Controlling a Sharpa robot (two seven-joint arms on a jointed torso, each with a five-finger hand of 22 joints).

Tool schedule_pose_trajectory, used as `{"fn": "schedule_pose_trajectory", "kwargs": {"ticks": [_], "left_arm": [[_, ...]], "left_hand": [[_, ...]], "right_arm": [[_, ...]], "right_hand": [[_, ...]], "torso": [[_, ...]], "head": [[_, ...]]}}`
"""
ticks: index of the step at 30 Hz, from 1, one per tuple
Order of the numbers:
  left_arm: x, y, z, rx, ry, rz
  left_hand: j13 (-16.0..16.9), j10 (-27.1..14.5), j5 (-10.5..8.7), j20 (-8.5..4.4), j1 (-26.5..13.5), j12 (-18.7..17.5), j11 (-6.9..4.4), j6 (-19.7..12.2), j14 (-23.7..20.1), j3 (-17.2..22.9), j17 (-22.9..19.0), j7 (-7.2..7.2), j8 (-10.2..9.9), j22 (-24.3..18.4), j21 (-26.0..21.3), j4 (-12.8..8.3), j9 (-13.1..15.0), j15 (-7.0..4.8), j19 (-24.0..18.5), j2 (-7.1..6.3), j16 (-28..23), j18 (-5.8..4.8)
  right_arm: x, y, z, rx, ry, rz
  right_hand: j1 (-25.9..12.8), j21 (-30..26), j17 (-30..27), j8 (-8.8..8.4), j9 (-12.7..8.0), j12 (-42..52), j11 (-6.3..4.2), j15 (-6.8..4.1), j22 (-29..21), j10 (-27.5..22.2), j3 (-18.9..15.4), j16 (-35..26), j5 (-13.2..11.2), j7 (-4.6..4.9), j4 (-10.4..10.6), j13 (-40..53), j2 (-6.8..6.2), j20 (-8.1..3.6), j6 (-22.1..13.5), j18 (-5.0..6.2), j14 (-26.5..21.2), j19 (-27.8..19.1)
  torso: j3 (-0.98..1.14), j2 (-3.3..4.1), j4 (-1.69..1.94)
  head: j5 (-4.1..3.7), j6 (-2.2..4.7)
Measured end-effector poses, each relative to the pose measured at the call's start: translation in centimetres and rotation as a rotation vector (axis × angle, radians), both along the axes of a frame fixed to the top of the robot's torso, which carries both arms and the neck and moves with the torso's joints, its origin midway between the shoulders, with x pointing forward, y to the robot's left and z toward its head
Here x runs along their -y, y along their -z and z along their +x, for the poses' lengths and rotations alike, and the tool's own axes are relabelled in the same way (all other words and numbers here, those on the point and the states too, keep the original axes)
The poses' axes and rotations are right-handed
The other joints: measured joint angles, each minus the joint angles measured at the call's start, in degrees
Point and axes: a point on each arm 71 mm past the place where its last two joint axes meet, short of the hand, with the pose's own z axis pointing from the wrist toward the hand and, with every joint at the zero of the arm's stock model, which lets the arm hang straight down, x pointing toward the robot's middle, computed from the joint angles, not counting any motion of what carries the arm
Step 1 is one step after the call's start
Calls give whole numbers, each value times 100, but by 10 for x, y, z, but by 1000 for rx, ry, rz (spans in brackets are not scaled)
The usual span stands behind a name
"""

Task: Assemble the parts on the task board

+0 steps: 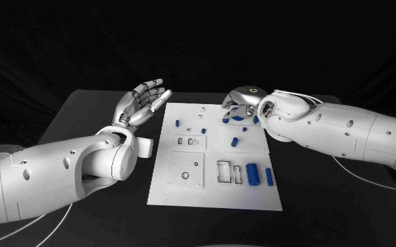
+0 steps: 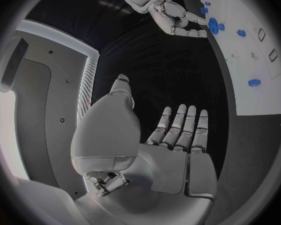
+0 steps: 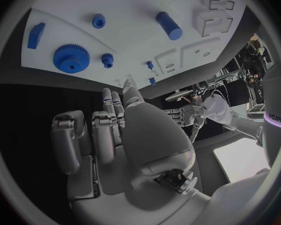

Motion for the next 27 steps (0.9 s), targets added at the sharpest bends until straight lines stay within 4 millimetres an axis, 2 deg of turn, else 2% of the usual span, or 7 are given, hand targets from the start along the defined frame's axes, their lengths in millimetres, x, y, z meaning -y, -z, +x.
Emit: {"fn": "schedule_pose_trajectory", "kwargs": {"ticks": [6, 9, 16, 22, 27], "left_arm": [[-1, 0, 0, 0, -3, 1], [-1, 0, 0, 1, -4, 2], [-1, 0, 1, 0, -4, 2], [1, 0, 0, -1, 0, 0], [1, -1, -1, -2, 2, -1]], "left_hand": [[0, 0, 0, 0, 0, 0, 0, 0, 0, 0, 0, 0, 0, 0, 0, 0, 0, 0, 0, 0, 0, 0], [-4, 16, -27, 20, 4, 0, -16, 20, 0, 50, 0, 20, 0, 1, 0, -3, -11, 0, -20, 63, 0, 0], [-5, 20, -27, 20, 7, 0, -20, 20, 0, 50, 0, 20, 0, 1, 0, -3, -18, 0, -20, 67, 0, 0], [-4, 20, -27, 20, 7, 0, -20, 20, 0, 64, 1, 20, 0, 1, 0, -18, -18, 0, -20, 67, 0, -1], [-4, 20, -49, 20, 38, 0, -20, 20, 0, 81, 1, 20, 21, 1, 0, -2, -22, 0, -20, 98, 0, -1]], "right_arm": [[1, 6, 3, -7, 21, -60], [1, 10, 3, -15, 27, -78], [-3, 15, 3, -30, 31, -106], [-4, 19, 4, -41, 40, -122], [-7, 23, 6, -48, 46, -129]], "right_hand": [[0, -2, -1, -33, -14, -37, 0, 0, 0, 0, 31, 0, 0, 0, 0, 0, 0, 0, 0, 0, 0, 0], [0, -2, -1, -57, -26, -44, 0, 0, 0, 0, 31, 0, 0, 0, 0, 0, 0, 0, 0, 0, 0, 0], [0, -3, -1, -57, -37, -59, -23, 0, -1, 23, 46, 0, 0, -12, 16, 0, 0, 0, -12, 0, 0, 0], [24, -3, -1, -83, -64, -125, -29, 0, -1, 73, 93, 0, 0, -20, 16, 1, 24, 0, -20, 1, 0, 0], [76, -3, -1, -83, -89, -148, -10, 1, -2, 133, 124, 0, 0, -41, 6, 1, 18, 1, -41, 1, 0, 0]], "torso": [[-9, -13, 5], [-14, -20, 8], [-24, -31, 10], [-35, -40, 21], [-37, -51, 20]], "head": [[13, -45], [-6, -60], [-37, -112], [-104, -80], [-109, -92]]}}
